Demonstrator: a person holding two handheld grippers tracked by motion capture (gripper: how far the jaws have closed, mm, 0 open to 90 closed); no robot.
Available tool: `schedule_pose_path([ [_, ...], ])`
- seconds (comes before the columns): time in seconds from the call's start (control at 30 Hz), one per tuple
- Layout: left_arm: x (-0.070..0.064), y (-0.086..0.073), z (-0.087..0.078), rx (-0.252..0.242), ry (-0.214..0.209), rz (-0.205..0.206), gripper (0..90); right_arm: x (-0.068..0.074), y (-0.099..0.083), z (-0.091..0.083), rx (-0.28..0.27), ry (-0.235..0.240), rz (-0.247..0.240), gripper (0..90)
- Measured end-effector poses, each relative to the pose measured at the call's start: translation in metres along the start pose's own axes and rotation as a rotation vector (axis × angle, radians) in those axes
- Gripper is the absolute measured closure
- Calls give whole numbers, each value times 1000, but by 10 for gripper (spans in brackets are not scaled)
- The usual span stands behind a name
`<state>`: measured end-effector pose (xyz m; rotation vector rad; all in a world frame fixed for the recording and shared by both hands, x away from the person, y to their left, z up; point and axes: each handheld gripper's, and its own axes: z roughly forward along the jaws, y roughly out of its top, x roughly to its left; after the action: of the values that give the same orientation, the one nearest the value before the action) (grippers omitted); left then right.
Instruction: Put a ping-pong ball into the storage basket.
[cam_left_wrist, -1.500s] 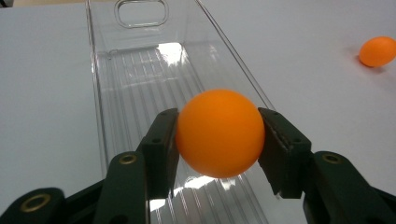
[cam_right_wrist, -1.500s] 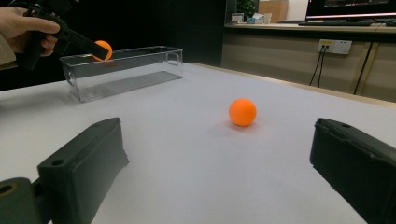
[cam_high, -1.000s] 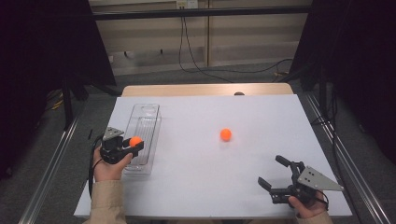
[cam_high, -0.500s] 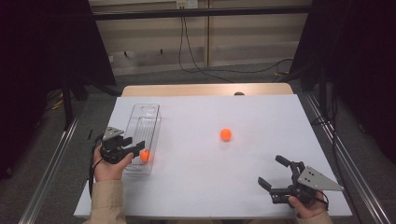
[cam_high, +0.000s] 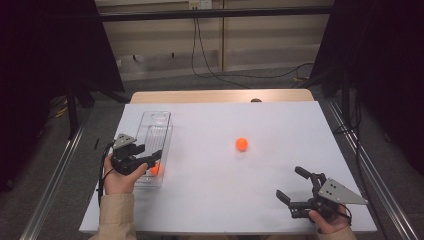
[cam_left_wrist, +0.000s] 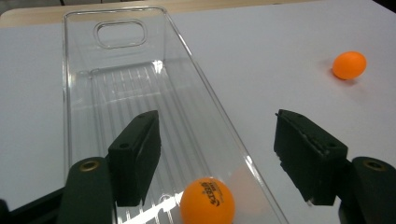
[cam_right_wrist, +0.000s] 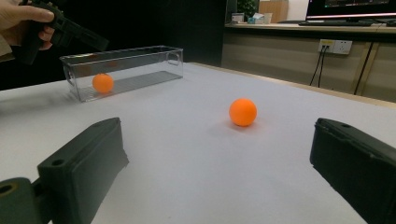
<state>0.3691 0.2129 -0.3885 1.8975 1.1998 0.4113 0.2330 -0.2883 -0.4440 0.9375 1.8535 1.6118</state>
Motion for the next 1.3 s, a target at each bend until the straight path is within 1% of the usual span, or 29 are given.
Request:
schedule_pose_path([
  [0.37, -10, 3, 4, -8, -39, -2, 280, 0, 0, 0, 1, 2, 0, 24],
  [0.47, -12, 3, 6, -2, -47, 2, 265, 0, 0, 0, 2, 2, 0, 24],
  [0.67, -16, 4, 9, 0, -63, -2, 246, 0, 0, 0, 1, 3, 1, 24],
  [0.7, -16, 4, 9, 5, -67, 3, 240, 0, 0, 0, 1, 3, 1, 24],
  [0.77, -18, 4, 11, 1, -74, 0, 234, 0, 0, 0, 1, 2, -1, 24],
  [0.83, -19, 4, 11, 4, -75, 6, 225, 0, 0, 0, 1, 1, -1, 24],
  [0.97, -21, 4, 13, 0, -74, 1, 201, 0, 0, 0, 1, 1, 1, 24],
  [1.03, -22, 4, 13, 6, -73, 11, 197, 0, 0, 0, 1, 2, 0, 24],
  [1.1, -23, 4, 14, 4, -74, 12, 194, 0, 0, 0, 2, 0, -1, 24],
  [1.3, -27, 5, 16, -5, -88, 21, 177, 0, 0, 0, 2, 1, 0, 24],
])
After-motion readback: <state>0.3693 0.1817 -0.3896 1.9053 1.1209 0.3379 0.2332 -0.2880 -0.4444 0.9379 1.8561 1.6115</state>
